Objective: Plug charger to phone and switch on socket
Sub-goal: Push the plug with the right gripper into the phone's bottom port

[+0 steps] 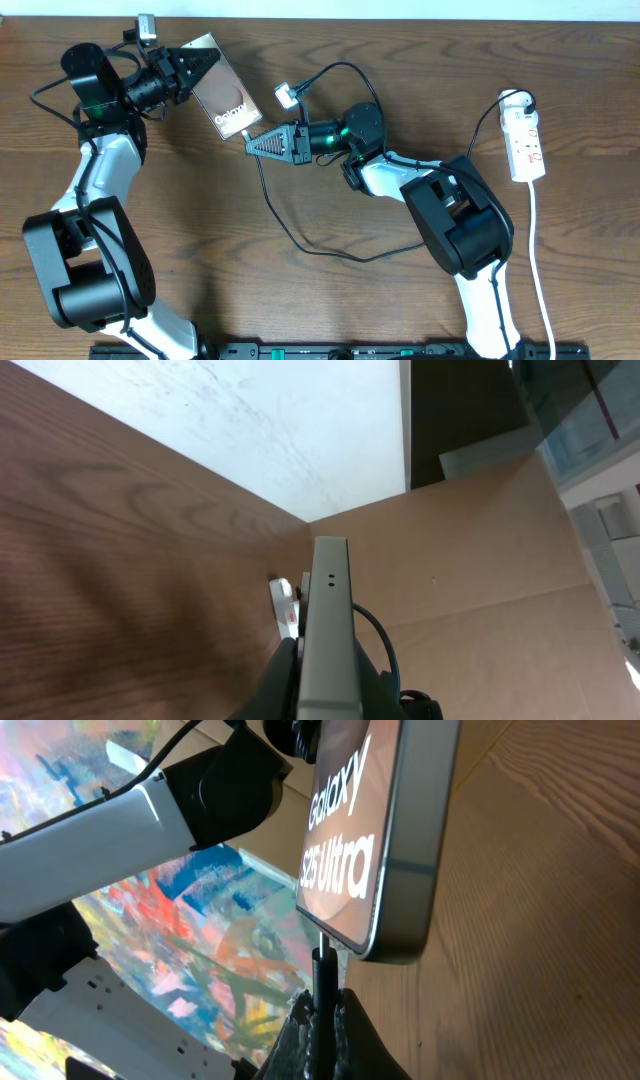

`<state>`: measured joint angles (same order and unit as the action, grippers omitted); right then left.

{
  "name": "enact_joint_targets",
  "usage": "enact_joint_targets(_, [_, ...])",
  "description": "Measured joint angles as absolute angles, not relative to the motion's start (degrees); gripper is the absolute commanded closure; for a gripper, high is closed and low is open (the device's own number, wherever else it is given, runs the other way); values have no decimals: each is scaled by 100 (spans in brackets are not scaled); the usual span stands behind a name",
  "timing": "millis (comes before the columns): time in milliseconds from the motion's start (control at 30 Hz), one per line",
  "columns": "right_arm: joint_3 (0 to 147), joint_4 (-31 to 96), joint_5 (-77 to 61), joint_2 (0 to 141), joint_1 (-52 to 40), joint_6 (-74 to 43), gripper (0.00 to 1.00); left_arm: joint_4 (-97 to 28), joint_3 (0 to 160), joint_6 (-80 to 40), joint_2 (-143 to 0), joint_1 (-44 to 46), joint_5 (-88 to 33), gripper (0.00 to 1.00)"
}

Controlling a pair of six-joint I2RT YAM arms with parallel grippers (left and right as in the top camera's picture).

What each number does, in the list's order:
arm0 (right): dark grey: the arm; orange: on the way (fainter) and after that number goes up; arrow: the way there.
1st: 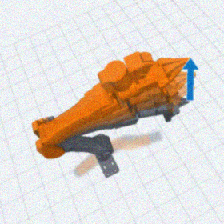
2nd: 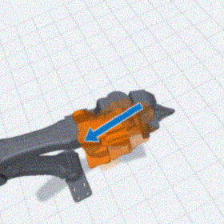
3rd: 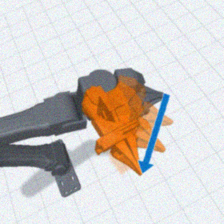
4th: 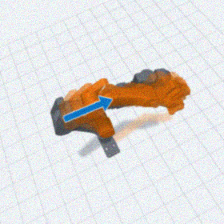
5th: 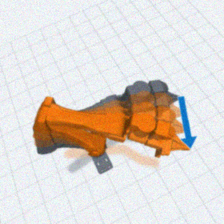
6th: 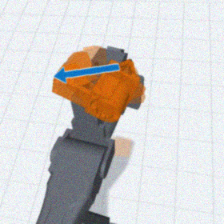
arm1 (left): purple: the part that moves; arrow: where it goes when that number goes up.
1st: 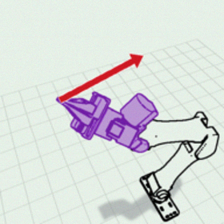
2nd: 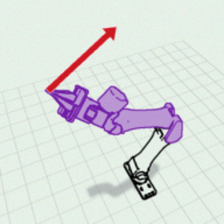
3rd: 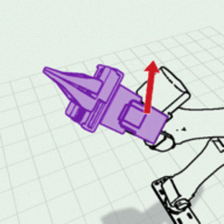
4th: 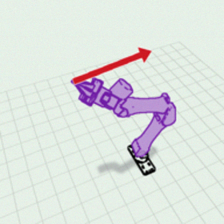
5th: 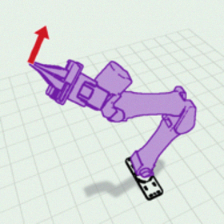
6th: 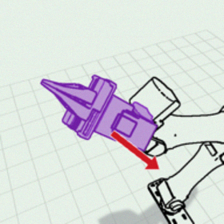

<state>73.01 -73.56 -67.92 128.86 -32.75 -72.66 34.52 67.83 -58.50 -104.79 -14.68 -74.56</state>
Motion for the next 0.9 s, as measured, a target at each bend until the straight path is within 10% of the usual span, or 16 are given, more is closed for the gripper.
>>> enact_joint_targets(900, [7301, -7356, -6936, 12886, -3277, -7279, 99, 3457, 6783, -5843, -10479, -1474, -7682, 93])
